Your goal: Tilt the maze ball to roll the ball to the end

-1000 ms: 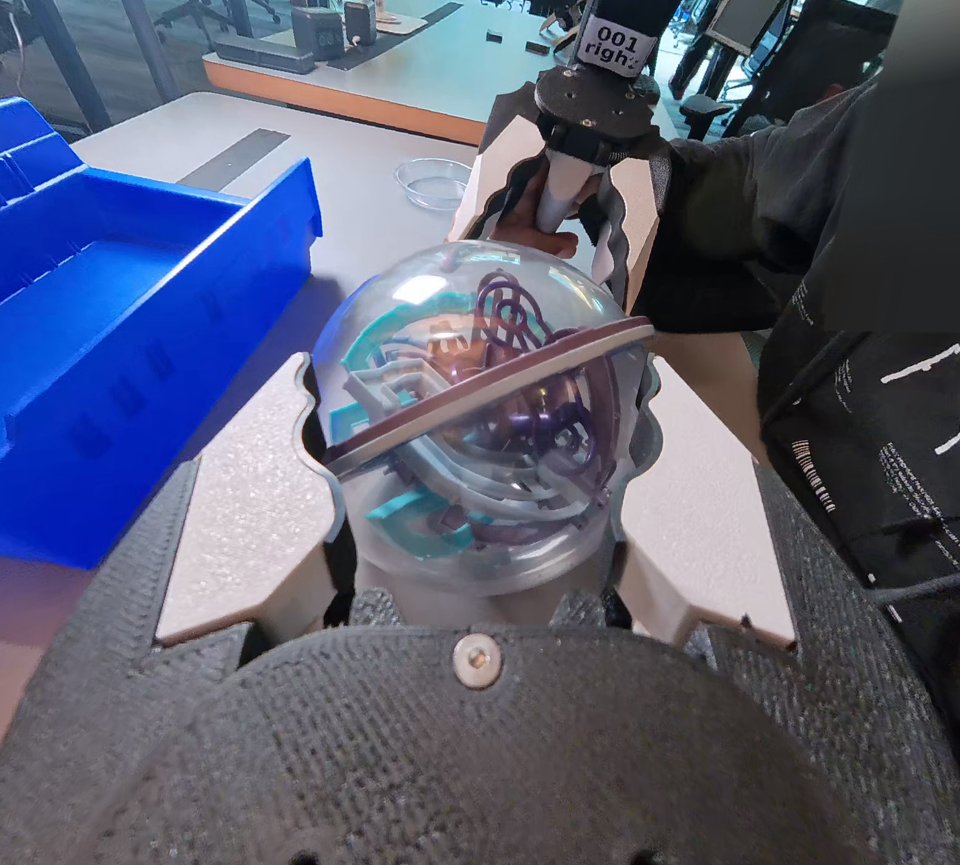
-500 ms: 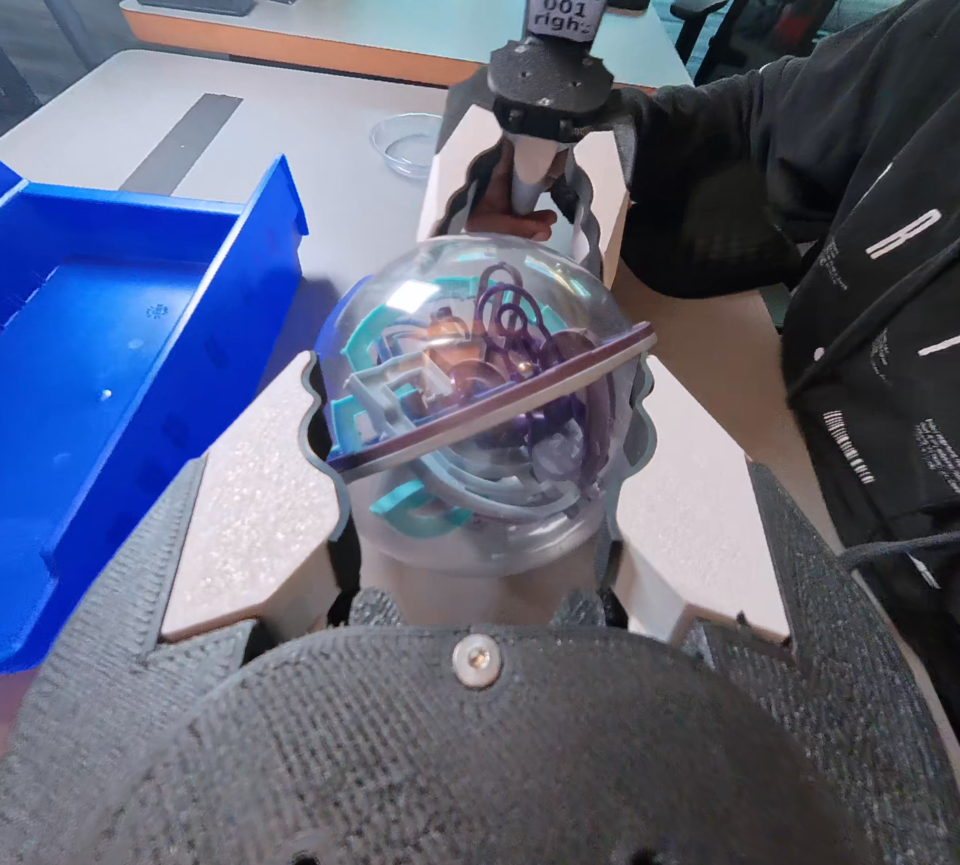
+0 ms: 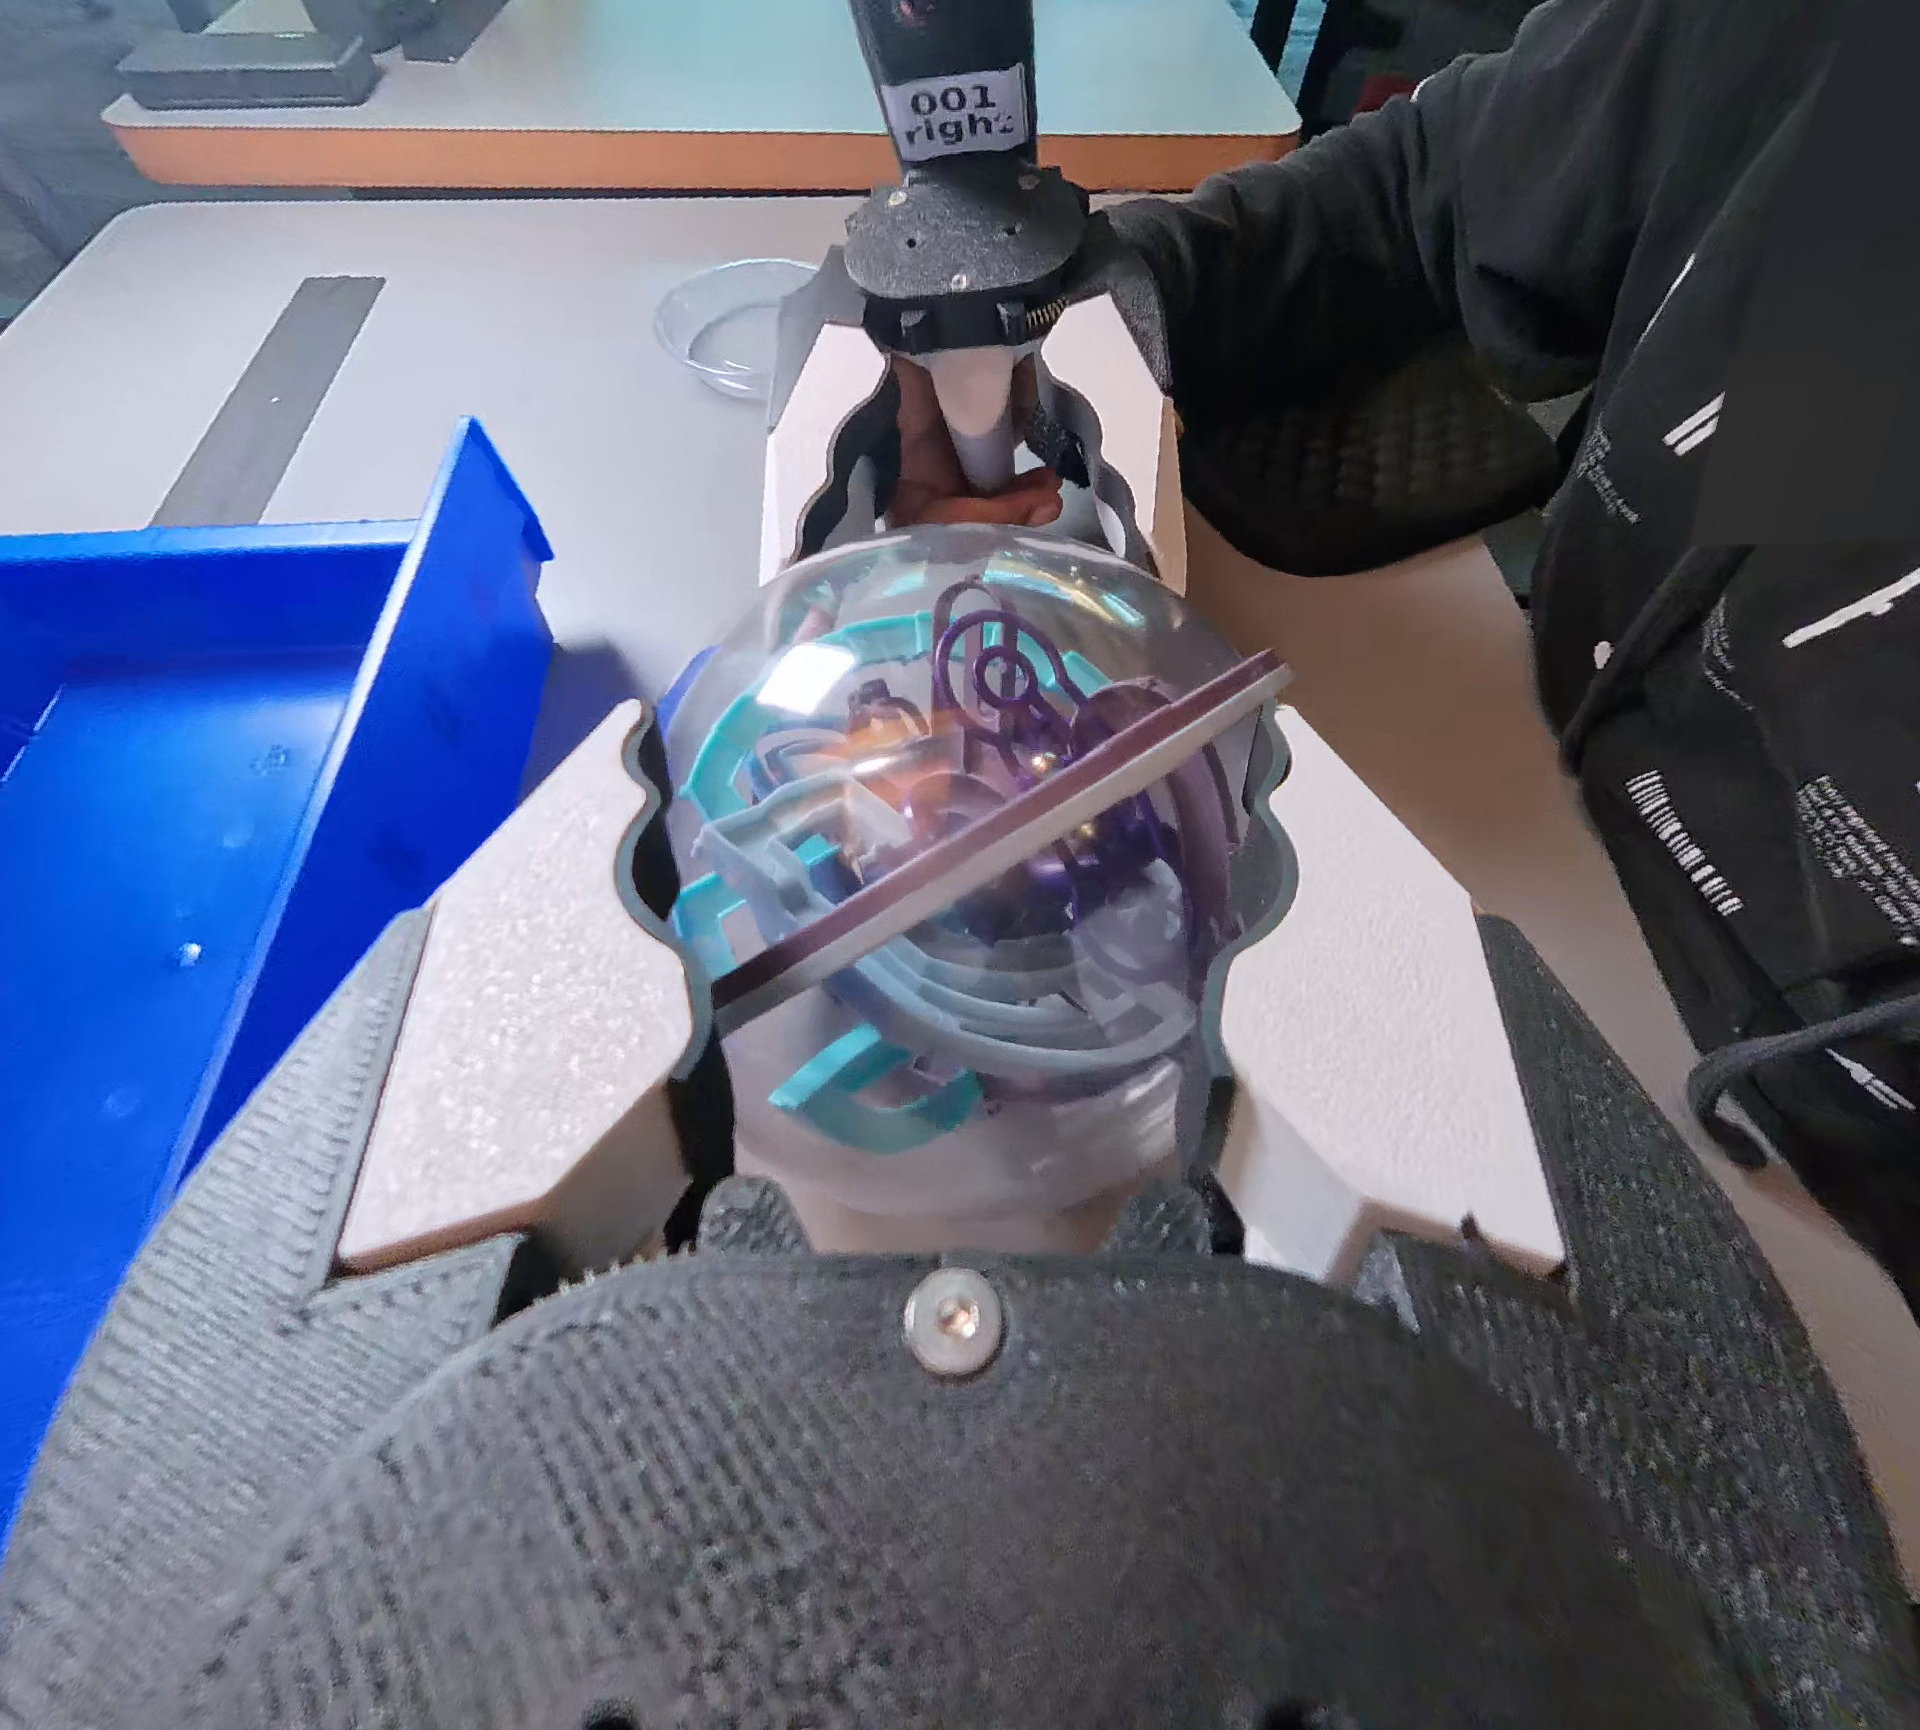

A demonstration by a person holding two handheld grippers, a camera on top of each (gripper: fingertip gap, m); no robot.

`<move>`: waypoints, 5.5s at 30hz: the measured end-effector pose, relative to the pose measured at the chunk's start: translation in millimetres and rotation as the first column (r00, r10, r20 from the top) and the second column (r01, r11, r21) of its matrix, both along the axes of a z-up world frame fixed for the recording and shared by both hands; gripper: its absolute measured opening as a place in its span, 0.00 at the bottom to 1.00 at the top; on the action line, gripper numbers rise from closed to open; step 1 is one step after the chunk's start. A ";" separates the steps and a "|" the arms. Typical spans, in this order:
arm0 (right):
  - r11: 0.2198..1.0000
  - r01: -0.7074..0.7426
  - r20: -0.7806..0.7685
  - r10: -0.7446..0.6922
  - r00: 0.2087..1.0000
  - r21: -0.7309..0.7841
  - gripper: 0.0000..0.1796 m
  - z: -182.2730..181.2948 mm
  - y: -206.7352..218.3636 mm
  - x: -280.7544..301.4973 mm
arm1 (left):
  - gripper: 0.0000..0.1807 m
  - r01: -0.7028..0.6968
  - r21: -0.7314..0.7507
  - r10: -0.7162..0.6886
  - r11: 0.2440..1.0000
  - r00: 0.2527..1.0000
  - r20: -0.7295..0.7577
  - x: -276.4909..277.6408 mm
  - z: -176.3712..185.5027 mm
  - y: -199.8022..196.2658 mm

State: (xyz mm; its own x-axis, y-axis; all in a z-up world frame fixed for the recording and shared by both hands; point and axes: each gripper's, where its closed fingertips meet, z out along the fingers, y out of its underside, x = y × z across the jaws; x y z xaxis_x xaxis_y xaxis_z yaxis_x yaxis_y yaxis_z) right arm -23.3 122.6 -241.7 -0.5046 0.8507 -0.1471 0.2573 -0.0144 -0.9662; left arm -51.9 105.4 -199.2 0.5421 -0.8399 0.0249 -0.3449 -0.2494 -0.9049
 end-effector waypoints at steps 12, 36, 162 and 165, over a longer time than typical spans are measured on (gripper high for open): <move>0.999 0.031 -0.013 -0.031 0.999 0.019 0.54 -2.7 -0.6 -0.8 | 0.68 -0.130 -0.075 0.132 0.989 0.991 0.031 -19.5 -3.4 1.2; 0.997 0.063 -0.061 -0.059 0.996 0.050 0.52 -1.7 -7.7 2.2 | 0.68 -0.017 -0.064 0.023 0.998 0.996 0.084 -14.0 -11.4 -10.4; 0.767 0.552 -0.148 -0.535 0.832 0.326 0.06 41.3 -47.9 0.6 | 0.61 -0.240 -0.164 0.259 0.957 0.960 0.106 -18.3 2.9 15.3; 0.729 0.578 -0.175 -0.557 0.812 0.367 0.04 41.4 -46.8 -0.4 | 0.61 -0.266 -0.175 0.286 0.948 0.953 0.104 -19.8 2.6 16.4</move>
State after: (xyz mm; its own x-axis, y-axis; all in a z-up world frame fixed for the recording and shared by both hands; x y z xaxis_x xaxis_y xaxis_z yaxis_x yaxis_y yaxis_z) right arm -23.7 75.8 -200.3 0.0935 0.9594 0.2660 0.2752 0.2319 -0.9330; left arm -71.6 121.8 -196.6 0.7358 -0.6378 0.2275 -0.1282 -0.4611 -0.8781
